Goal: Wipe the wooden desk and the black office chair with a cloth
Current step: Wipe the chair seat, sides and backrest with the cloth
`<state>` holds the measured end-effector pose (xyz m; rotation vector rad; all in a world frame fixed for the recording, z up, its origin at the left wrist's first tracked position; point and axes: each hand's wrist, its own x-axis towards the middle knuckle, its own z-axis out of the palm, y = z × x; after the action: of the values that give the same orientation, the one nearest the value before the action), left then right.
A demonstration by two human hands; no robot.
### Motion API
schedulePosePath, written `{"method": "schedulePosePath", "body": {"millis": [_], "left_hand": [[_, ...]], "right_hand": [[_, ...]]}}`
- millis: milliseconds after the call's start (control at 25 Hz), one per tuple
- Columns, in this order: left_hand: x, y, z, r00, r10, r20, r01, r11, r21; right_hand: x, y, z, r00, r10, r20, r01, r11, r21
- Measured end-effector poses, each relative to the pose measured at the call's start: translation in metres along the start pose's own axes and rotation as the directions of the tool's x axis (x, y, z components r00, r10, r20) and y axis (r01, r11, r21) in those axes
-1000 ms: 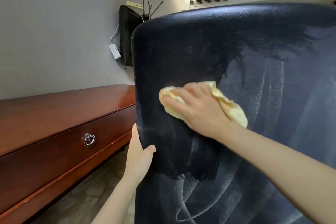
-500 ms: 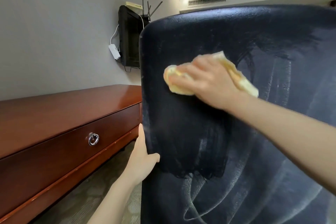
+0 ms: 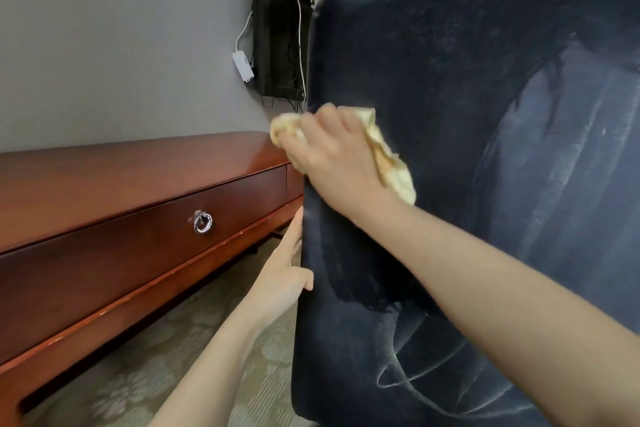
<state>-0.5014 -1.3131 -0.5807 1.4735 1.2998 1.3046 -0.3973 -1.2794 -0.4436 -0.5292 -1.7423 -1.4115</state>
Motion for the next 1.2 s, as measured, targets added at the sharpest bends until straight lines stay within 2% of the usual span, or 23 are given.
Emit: {"method": "schedulePosePath", "body": {"millis": [40,160,360,480,560,600,760,840,920,1000,1080,1120,1200], "left_hand": [[-0.004,0.002,0.002,0.998,0.035,0.048,-0.035,0.999,-0.006],[-0.01,-0.002,0.004,0.997,0.051,0.06,-0.053,0.998,0.021],[-0.017,-0.029,0.002,0.993,-0.045,0.109,0.036,0.996,0.084],[-0.025,-0.041,0.007,0.987,-0.093,0.132,0.073,0.987,0.145],[-0.028,-0.043,0.01,0.984,-0.113,0.14,0.092,0.984,0.15],[-0.029,-0.044,0.011,0.985,-0.118,0.128,0.097,0.983,0.156],[-0.034,-0.029,0.009,0.996,-0.026,0.085,0.003,0.966,0.259],[-0.033,-0.021,0.007,0.997,0.047,0.056,-0.062,0.95,0.306],[-0.031,-0.015,0.006,0.998,0.044,0.053,-0.057,0.957,0.284],[-0.031,-0.015,0.007,0.996,0.039,0.08,-0.06,0.958,0.279],[-0.034,-0.015,0.007,0.995,0.031,0.092,-0.056,0.956,0.287],[-0.036,-0.015,0.006,0.995,0.027,0.093,-0.052,0.959,0.28],[-0.039,-0.015,0.001,0.995,0.033,0.089,-0.058,0.956,0.288]], "right_hand": [[-0.015,-0.01,0.008,0.999,-0.002,-0.032,0.002,1.0,0.008],[-0.06,-0.031,0.012,0.997,-0.057,0.055,0.051,0.994,0.098],[-0.11,-0.045,0.005,0.966,-0.219,0.139,0.19,0.962,0.197],[-0.136,-0.037,-0.011,0.853,-0.455,0.256,0.402,0.885,0.235],[-0.135,-0.022,-0.018,0.791,-0.537,0.293,0.501,0.844,0.193],[-0.129,-0.013,-0.02,0.793,-0.541,0.281,0.517,0.841,0.159],[-0.079,0.033,-0.024,0.898,-0.42,0.131,0.41,0.907,0.096],[-0.043,0.054,-0.027,0.94,-0.325,0.1,0.327,0.945,-0.006],[-0.006,0.067,-0.029,0.984,-0.175,0.026,0.177,0.98,-0.093],[0.024,0.069,-0.028,0.998,0.001,-0.057,-0.008,0.994,-0.107],[0.041,0.058,-0.024,0.983,0.186,-0.01,-0.186,0.982,-0.025],[0.04,0.048,-0.02,0.971,0.234,0.05,-0.234,0.972,-0.002],[0.025,0.024,-0.011,0.978,0.171,0.121,-0.173,0.985,0.007]]}}
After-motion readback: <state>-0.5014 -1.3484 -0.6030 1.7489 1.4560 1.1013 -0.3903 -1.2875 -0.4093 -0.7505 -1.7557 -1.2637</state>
